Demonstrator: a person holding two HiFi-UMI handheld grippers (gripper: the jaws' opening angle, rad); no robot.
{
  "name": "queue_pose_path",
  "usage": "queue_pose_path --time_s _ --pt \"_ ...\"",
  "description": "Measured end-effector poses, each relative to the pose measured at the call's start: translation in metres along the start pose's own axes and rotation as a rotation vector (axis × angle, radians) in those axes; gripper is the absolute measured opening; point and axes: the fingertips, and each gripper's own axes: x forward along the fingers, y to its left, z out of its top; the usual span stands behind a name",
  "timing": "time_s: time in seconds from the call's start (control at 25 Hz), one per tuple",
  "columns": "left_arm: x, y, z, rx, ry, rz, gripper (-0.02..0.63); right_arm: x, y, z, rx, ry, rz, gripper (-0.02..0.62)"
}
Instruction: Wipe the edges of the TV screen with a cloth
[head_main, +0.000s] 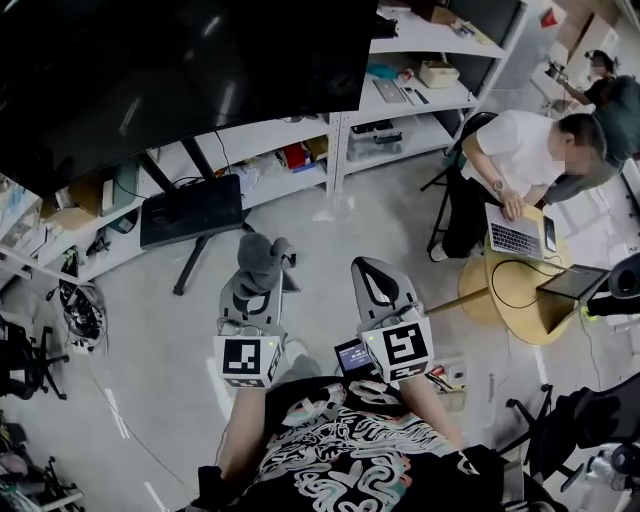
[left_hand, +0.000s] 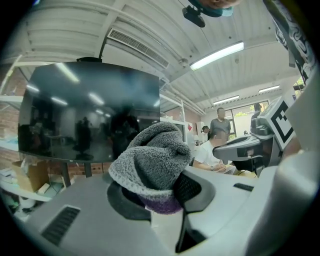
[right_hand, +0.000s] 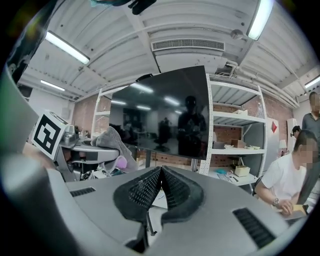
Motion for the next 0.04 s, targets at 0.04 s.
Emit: queue_pose_path --time_s 0.04 --pt "0.0007 -0.0099 -0.0004 0.002 0.003 0.006 0.118 -0.0073 -0.0071 -0.0029 0.001 -0.001 0.003 0.029"
